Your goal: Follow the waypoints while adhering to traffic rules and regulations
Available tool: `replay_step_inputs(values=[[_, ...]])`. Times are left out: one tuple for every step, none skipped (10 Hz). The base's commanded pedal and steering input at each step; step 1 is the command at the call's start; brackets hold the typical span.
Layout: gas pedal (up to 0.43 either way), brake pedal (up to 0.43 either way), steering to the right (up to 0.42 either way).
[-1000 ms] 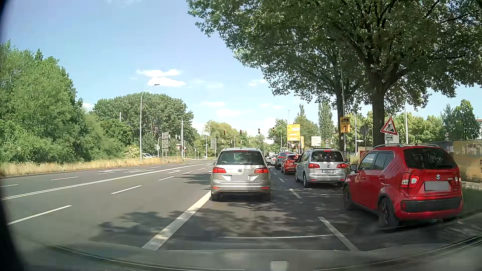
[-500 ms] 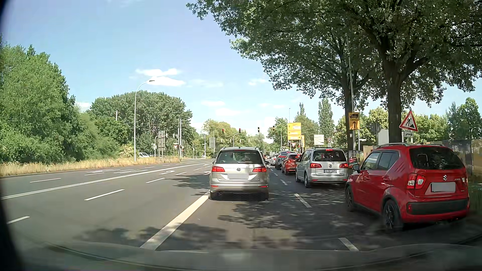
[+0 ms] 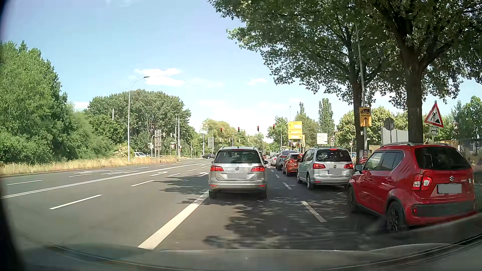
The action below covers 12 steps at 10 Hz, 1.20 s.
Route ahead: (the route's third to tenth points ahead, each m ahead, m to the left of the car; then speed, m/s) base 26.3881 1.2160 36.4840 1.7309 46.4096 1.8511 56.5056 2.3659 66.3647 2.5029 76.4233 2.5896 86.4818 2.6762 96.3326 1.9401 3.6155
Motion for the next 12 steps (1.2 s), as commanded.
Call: replay_step_inputs(values=[[0.0, 0.03, 0.002], [0.0, 0.03, 0.002], [0.0, 0.03, 0.002], [0.0, 0.03, 0.003], [0.0, 0.037, 0.002], [0.0, 0.03, 0.003], [0.0, 0.037, 0.003], [0.0, 0.03, 0.003], [0.0, 0.03, 0.002], [0.0, 0.03, 0.002], [0.0, 0.03, 0.002], [0.0, 0.03, 0.002]])
